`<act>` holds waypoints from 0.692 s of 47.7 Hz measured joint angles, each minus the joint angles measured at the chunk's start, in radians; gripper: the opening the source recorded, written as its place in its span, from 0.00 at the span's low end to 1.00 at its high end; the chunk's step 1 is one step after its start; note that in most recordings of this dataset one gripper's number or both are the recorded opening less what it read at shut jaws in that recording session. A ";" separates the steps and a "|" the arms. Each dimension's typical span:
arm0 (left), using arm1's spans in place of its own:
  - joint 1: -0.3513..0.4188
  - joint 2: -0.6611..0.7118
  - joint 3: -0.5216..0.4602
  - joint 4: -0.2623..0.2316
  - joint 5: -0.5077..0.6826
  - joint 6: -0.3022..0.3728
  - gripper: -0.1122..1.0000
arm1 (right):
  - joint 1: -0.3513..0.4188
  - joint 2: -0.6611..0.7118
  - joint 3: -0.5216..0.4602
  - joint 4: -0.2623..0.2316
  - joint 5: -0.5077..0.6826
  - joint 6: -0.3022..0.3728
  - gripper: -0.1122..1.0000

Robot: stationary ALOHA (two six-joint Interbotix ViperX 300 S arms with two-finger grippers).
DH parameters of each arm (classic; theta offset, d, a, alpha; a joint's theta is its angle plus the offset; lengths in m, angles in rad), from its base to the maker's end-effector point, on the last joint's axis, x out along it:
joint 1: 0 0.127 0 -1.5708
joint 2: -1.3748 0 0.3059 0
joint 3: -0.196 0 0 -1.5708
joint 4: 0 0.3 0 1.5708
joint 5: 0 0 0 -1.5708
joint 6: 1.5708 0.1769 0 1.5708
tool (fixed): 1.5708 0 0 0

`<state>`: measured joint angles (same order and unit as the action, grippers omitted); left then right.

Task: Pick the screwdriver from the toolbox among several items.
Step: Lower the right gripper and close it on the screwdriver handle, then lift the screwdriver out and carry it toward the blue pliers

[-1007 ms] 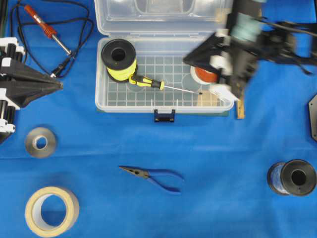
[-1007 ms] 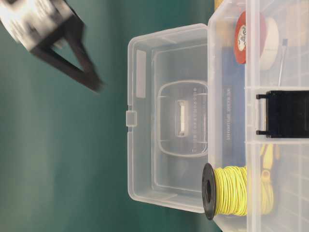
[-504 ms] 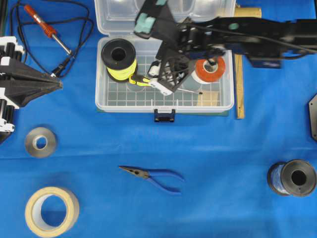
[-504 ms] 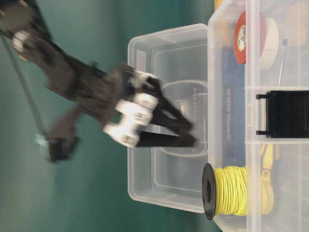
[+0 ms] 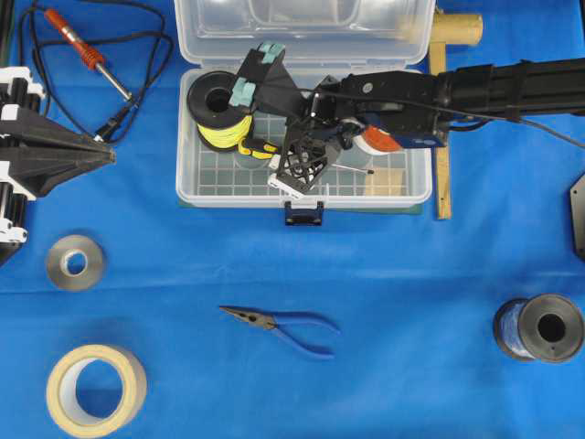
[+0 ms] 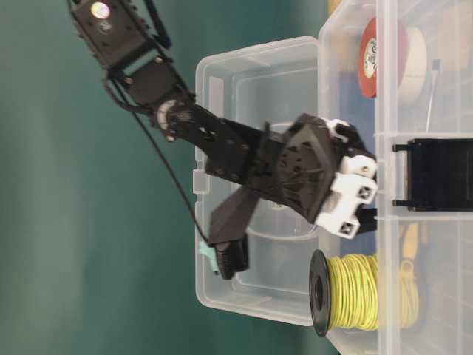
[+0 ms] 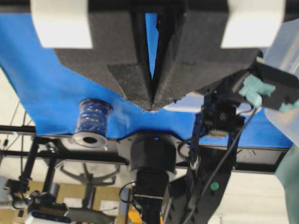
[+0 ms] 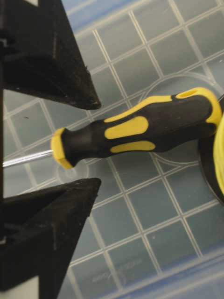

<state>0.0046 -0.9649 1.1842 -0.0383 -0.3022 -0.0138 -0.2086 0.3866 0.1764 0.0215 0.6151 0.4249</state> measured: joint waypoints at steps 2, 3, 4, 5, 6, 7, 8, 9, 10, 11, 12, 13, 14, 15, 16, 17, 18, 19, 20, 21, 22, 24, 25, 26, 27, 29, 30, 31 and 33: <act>0.002 0.000 0.002 0.000 0.000 0.002 0.10 | -0.002 0.006 -0.006 0.000 -0.008 -0.003 0.65; 0.002 0.000 0.002 0.000 0.000 0.002 0.10 | -0.002 0.008 -0.008 0.000 -0.012 -0.005 0.64; 0.002 0.000 0.002 0.002 0.000 0.002 0.10 | -0.002 0.009 -0.011 0.000 -0.014 -0.005 0.62; 0.002 0.000 0.002 0.000 0.000 0.002 0.10 | -0.003 0.011 -0.011 0.000 -0.015 -0.005 0.60; 0.002 0.000 0.002 0.000 0.000 0.000 0.10 | -0.002 0.011 -0.012 0.002 -0.015 -0.005 0.57; 0.002 0.000 0.002 0.000 0.000 0.002 0.10 | -0.003 0.011 -0.012 0.002 -0.015 -0.005 0.53; 0.003 0.000 0.002 0.000 0.000 0.002 0.10 | -0.002 0.011 -0.014 0.002 -0.015 -0.005 0.49; 0.002 0.000 0.002 0.000 0.000 0.002 0.10 | -0.003 0.011 -0.014 0.002 -0.015 -0.005 0.42; 0.003 0.000 0.002 0.000 0.002 0.002 0.10 | -0.003 0.011 -0.014 0.003 -0.015 -0.005 0.37; 0.002 0.000 0.003 0.000 0.000 0.002 0.10 | -0.003 0.012 -0.014 0.005 -0.014 -0.006 0.33; 0.002 0.000 0.003 0.002 0.000 0.002 0.10 | -0.002 0.012 -0.015 0.005 -0.009 -0.005 0.33; 0.002 0.000 0.003 0.002 0.002 0.002 0.10 | -0.002 0.012 -0.015 0.005 -0.008 -0.006 0.33; 0.003 0.000 0.003 0.002 0.002 0.002 0.10 | -0.002 0.011 -0.015 0.006 -0.006 -0.005 0.33; 0.003 0.000 0.005 0.000 0.002 0.002 0.10 | -0.002 0.012 -0.017 0.006 -0.003 -0.005 0.33; 0.003 0.000 0.005 0.000 0.002 0.002 0.10 | -0.002 0.012 -0.017 0.006 0.002 -0.005 0.33; 0.003 0.000 0.005 0.000 0.003 0.002 0.10 | -0.002 0.011 -0.018 0.006 0.006 -0.005 0.33; 0.003 0.002 0.005 0.002 0.003 0.002 0.10 | -0.002 0.011 -0.018 0.006 0.012 -0.003 0.33; 0.003 0.000 0.005 0.000 0.003 0.002 0.10 | 0.000 0.009 -0.020 0.006 0.017 -0.005 0.33; 0.003 0.000 0.005 0.000 0.003 0.002 0.10 | -0.002 0.008 -0.020 0.006 0.025 -0.005 0.33; 0.003 0.000 0.003 0.002 0.003 0.002 0.10 | 0.000 0.005 -0.018 0.005 0.034 -0.005 0.33; 0.003 0.000 0.005 0.000 0.002 0.002 0.10 | -0.002 0.002 -0.018 0.005 0.041 -0.008 0.33; 0.003 0.000 0.003 0.000 0.003 0.002 0.10 | 0.000 -0.009 -0.018 0.003 0.054 -0.006 0.33; 0.003 0.000 0.005 0.000 0.003 0.002 0.10 | -0.002 -0.020 -0.018 0.003 0.066 -0.002 0.33; 0.003 0.000 0.005 0.002 0.003 0.002 0.10 | 0.000 -0.029 -0.018 0.003 0.075 0.002 0.33; 0.003 0.000 0.005 0.000 0.002 0.002 0.10 | 0.000 -0.040 -0.018 0.003 0.084 0.005 0.33; 0.005 0.000 0.005 0.002 0.003 0.002 0.10 | 0.000 -0.066 -0.018 0.003 0.104 0.006 0.33; 0.005 0.000 0.003 0.002 0.003 0.002 0.10 | 0.000 -0.081 -0.020 0.003 0.117 0.006 0.33; 0.003 0.000 0.005 0.002 0.003 0.002 0.10 | 0.000 -0.098 -0.018 0.003 0.127 0.008 0.33; 0.005 0.000 0.005 0.000 0.003 0.002 0.10 | 0.003 -0.130 -0.020 0.003 0.147 0.011 0.33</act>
<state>0.0092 -0.9649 1.1888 -0.0383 -0.2991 -0.0123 -0.2056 0.2562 0.1565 0.0245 0.7624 0.4357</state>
